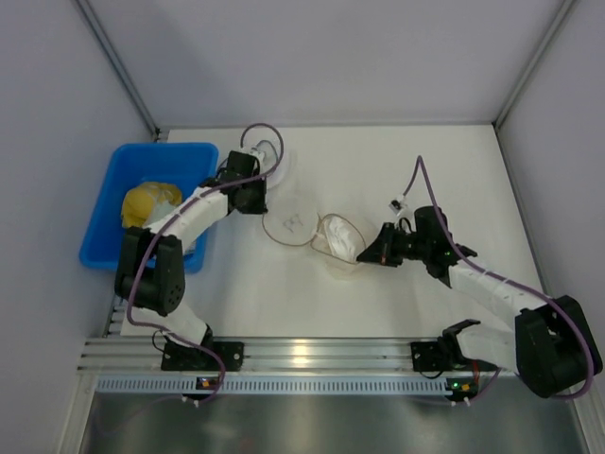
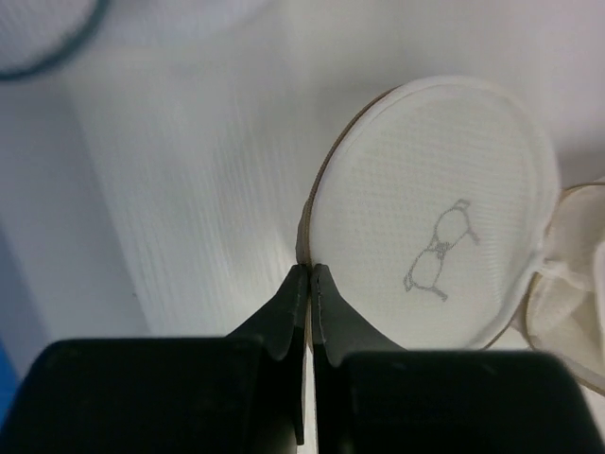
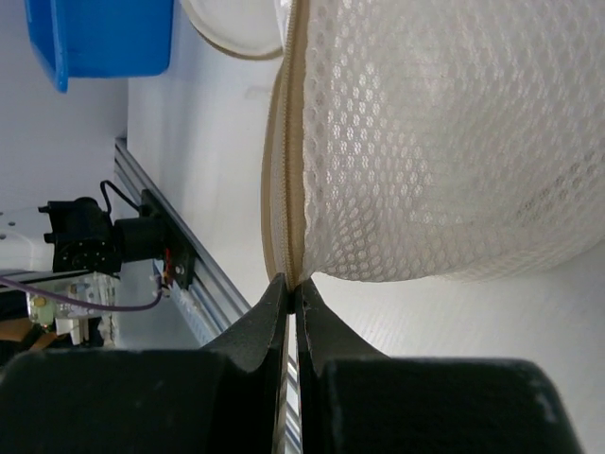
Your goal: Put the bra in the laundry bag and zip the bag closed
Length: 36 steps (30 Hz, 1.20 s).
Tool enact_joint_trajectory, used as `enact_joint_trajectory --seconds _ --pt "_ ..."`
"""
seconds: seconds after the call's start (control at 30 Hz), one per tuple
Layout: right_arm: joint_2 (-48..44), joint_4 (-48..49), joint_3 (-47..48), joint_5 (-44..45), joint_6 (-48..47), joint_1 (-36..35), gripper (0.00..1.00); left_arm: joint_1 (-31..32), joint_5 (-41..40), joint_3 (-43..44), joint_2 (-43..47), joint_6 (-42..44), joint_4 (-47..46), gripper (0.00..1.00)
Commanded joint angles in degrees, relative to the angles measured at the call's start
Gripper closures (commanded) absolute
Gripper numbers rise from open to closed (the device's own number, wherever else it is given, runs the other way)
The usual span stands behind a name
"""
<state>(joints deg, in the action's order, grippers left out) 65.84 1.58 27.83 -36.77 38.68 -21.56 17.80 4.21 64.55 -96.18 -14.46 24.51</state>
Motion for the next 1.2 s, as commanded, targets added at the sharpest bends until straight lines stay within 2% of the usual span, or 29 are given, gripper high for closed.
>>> enact_joint_trajectory --seconds 0.0,0.13,0.23,0.27,0.33,0.37,0.47,0.53,0.63,0.77,0.83,0.97,1.03,1.1,1.17 --pt "-2.21 -1.41 3.54 -1.19 -4.31 1.17 1.0 0.56 -3.41 7.59 7.93 6.98 -0.08 1.0" --pt "-2.3 -1.41 4.77 -1.11 -5.1 1.17 1.0 3.37 -6.14 9.89 13.2 13.31 0.89 1.0" --pt "-2.21 -3.43 6.0 -1.19 -5.8 1.26 1.0 8.64 -9.81 8.84 17.51 18.93 0.89 1.0" --pt "-2.12 -3.52 6.35 -1.54 -5.89 1.26 1.0 12.57 -10.44 8.49 18.82 20.07 0.71 1.0" --pt "-2.04 -3.43 7.06 -1.81 -5.89 1.26 1.0 16.46 -13.67 7.7 21.21 24.64 0.71 1.0" --pt "-1.86 -3.34 7.23 -1.9 -5.72 1.26 1.0 20.48 -15.79 7.69 21.3 25.78 0.8 1.0" --pt "-0.28 -2.11 7.58 -3.12 -5.19 1.26 1.0 25.25 -21.24 6.64 21.65 29.74 0.63 1.0" --pt "0.77 -0.09 7.94 -3.83 -5.1 1.26 1.0 26.75 -23.44 6.2 21.3 32.55 0.45 1.0" --pt "2.7 0.35 8.11 -5.23 -5.54 1.17 0.95 29.21 -26.61 6.28 20.33 36.25 -0.43 1.0" --pt "3.85 2.63 6.45 -7.25 -3.88 1.26 0.96 35.09 -29.52 6.72 17.88 40.99 -1.75 1.0" --pt "4.29 5.43 4.69 -8.65 -0.9 1.17 0.91 37.12 -30.22 7.34 15.68 42.14 -2.53 1.0" --pt "3.86 3.19 4.14 -11.82 -0.35 1.61 0.58 42.66 -31.28 8.57 11.03 43.2 -4.29 1.0" --pt "3.76 -1.12 6.17 -16.02 -4.28 5.19 0.55 45.37 -32.76 8.4 8.3 44.95 -6.39 1.0" --pt "3.68 -11.04 8.81 -18.67 -7.98 9.58 0.54 47.05 -33.56 8.83 5.58 45.31 -7.28 1.0" --pt "2.89 -18.77 10.91 -20.79 -16.5 17.93 0.53 48.29 -32.08 9.45 3.99 44.96 -7.98 1.0"
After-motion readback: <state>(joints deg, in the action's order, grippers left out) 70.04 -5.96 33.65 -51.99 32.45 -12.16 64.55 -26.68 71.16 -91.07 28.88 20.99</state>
